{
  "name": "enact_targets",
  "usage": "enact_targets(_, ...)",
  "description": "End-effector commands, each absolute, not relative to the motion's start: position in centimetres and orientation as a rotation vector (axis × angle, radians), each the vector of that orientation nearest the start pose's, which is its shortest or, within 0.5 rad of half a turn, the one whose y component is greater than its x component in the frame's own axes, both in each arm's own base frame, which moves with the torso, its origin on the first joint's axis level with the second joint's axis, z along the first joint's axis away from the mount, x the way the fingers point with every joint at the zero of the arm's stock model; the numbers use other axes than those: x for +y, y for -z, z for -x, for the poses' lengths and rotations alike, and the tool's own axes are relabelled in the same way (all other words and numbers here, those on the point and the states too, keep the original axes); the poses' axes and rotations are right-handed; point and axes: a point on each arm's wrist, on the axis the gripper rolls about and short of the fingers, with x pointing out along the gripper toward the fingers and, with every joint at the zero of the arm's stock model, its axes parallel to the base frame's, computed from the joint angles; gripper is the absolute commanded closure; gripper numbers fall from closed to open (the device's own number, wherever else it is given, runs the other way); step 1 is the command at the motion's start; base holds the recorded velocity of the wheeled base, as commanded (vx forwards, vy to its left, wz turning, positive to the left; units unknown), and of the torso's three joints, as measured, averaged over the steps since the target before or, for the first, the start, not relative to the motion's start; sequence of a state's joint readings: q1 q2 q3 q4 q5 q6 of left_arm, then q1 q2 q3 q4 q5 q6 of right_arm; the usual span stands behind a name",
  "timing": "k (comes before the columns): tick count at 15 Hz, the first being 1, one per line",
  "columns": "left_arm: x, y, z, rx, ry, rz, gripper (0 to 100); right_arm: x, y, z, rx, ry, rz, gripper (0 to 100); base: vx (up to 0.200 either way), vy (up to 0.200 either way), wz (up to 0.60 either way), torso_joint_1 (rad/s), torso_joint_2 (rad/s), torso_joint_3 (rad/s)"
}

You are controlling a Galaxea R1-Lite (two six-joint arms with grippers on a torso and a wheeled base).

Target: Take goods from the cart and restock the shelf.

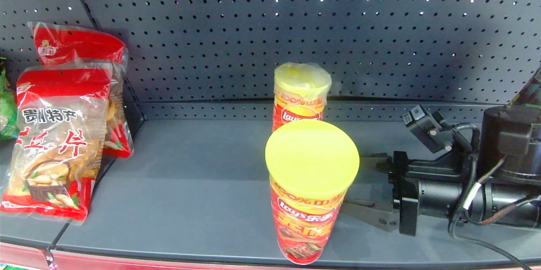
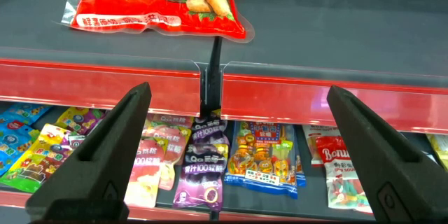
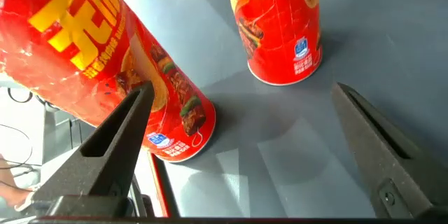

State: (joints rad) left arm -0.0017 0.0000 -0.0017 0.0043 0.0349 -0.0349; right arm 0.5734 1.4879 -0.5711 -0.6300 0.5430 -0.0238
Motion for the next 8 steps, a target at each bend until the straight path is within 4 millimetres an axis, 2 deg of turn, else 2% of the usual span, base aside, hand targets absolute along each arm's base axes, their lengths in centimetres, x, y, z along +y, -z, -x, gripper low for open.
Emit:
enact_targets(1, 0.1, -7.5, 2.3, 0.002, -0.034, 0.035, 0, 13.7, -17.7, -19.2, 0.292, -1.111, 0.026, 0, 0.0, 0.0, 0.0, 0.0, 0.0, 0.0)
enact_targets(4, 0.1, -7.6, 2.3, 0.002, -0.034, 0.035, 0, 13.7, -17.6, -19.2, 0.298, -1.109, 0.026, 0, 0.0, 0.0, 0.0, 0.0, 0.0, 0.0)
enact_targets(8, 0.1, -7.6, 2.3, 0.002, -0.034, 0.035, 0, 13.0, -17.0, -20.3, 0.324, -1.062, 0.019, 0, 0.0, 0.0, 0.0, 0.0, 0.0, 0.0)
